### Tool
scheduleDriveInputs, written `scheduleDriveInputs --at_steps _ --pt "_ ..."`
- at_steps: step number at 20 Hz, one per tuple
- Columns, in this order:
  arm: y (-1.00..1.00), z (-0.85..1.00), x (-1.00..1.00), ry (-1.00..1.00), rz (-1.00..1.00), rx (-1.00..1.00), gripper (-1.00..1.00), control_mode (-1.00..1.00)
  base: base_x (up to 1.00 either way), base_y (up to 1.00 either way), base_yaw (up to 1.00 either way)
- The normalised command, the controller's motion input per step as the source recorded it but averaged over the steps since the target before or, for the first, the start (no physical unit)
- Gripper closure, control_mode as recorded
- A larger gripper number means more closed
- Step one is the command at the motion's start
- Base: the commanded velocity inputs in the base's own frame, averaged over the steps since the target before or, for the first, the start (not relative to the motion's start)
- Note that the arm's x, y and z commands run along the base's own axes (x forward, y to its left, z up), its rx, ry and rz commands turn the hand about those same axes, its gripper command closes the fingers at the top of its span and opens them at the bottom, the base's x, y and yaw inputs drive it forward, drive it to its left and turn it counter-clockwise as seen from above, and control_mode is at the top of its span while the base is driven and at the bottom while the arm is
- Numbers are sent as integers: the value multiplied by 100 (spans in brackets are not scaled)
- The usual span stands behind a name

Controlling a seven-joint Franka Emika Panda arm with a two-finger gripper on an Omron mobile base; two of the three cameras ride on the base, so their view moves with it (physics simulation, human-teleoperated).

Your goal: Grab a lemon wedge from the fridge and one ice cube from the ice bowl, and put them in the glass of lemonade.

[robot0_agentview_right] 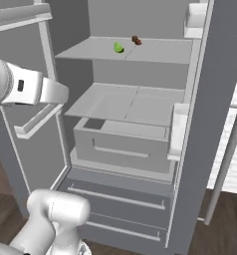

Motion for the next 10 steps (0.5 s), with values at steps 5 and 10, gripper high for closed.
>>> scheduleDriveInputs --at_steps 5,10 --pt "0 0 0 0 0 0 -100 100 66 0 6" --pt "0 0 0 0 0 0 -100 100 47 -2 2"
